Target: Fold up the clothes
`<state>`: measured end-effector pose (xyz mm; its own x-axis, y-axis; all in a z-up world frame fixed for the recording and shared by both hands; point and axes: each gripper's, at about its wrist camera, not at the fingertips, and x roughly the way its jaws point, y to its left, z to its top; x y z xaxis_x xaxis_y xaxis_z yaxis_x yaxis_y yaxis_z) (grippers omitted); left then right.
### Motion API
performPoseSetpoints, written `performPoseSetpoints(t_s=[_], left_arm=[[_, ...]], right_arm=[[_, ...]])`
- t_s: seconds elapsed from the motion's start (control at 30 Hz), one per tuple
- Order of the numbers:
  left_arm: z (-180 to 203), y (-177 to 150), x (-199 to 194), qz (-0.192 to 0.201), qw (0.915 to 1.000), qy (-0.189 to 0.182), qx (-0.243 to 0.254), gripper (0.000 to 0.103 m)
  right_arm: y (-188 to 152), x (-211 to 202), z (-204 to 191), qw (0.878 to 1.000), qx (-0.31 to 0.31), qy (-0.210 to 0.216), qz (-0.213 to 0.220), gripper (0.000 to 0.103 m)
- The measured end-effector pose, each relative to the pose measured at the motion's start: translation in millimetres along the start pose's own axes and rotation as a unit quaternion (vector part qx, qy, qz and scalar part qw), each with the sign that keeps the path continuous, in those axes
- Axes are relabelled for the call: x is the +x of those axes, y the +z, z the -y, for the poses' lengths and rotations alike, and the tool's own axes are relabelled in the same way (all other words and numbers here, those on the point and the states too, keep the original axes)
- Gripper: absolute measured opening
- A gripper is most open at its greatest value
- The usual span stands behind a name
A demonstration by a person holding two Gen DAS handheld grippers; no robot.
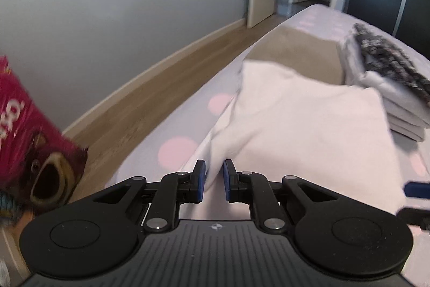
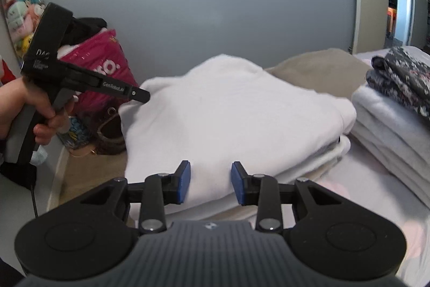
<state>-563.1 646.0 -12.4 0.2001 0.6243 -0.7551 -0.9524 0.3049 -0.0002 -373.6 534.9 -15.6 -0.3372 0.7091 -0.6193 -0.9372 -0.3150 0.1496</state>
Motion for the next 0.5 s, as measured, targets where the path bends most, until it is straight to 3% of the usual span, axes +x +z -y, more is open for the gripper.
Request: performPoseSetpoints(t_s=[0.23, 0.33, 0.4, 0.5], left_arm=[[14.7, 3.4, -44.1, 0.032, 0.9995, 0.004, 0.004, 0.016], [32.8, 4.1, -74.3, 0.050, 0.9985, 0.018, 0.007, 0.026], [45.5, 4.4, -95.1, 0.064, 0.9976, 0.027, 0.010, 0.043], [60.2, 0.4, -127.8, 0.083, 0.9960, 0.035, 0.006, 0.050]], right_arm=[[3.1, -33.8, 2.1, 1.000, 0.023, -0.007, 0.009, 0.041], [6.2, -55.0, 2.7, 0.999, 0.032, -0.012, 0.014, 0.048], [8.9, -70.7, 2.0, 0.999, 0.040, -0.015, 0.016, 0.051], [12.7, -93.1, -4.6, 0.999, 0.038, -0.026, 0.014, 0.052]])
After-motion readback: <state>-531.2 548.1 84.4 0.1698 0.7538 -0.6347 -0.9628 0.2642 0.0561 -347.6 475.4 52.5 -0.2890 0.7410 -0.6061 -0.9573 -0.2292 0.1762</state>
